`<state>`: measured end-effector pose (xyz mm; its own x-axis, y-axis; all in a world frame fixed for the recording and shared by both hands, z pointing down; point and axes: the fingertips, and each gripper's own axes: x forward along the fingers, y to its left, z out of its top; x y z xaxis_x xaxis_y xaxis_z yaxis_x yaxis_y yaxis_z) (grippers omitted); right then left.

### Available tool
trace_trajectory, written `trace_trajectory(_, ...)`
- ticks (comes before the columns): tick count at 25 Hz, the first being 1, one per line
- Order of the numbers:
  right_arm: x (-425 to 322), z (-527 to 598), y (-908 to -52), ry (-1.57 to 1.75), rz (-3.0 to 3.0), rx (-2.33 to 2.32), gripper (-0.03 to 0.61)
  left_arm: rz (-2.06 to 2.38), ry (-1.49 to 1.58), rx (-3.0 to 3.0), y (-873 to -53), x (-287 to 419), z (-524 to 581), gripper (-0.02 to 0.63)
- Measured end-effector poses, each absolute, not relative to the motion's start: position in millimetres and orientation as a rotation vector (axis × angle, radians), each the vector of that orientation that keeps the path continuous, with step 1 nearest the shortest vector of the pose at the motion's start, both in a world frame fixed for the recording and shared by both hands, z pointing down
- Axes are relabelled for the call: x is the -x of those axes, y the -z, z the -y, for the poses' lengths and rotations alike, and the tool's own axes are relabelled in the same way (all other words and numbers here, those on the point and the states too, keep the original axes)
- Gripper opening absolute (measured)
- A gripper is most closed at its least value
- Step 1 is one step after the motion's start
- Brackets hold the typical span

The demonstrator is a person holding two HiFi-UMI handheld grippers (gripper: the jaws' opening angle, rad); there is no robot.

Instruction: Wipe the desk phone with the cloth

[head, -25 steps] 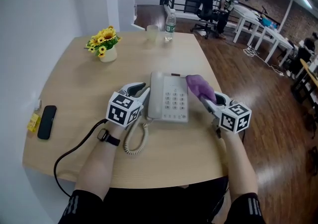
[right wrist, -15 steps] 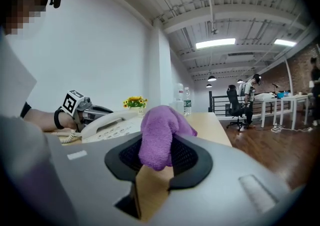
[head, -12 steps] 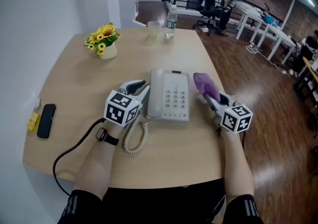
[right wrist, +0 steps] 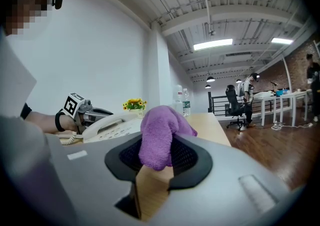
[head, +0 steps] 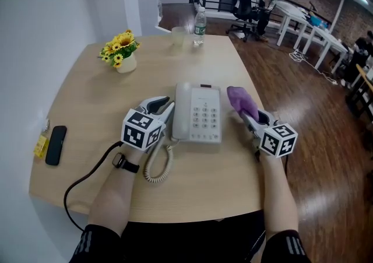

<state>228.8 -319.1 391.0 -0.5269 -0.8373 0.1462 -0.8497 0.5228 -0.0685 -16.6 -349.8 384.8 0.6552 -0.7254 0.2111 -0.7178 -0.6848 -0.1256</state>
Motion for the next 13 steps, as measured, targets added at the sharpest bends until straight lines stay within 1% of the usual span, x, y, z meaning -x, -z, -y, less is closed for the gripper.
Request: trace_trajectory(13, -228.1, 319.4, -391.4, -0.201, 2.655, -1.473, 0.121, -1.235, 0.382, 2.830, -385.0, 17.1, 349.9, 0.063)
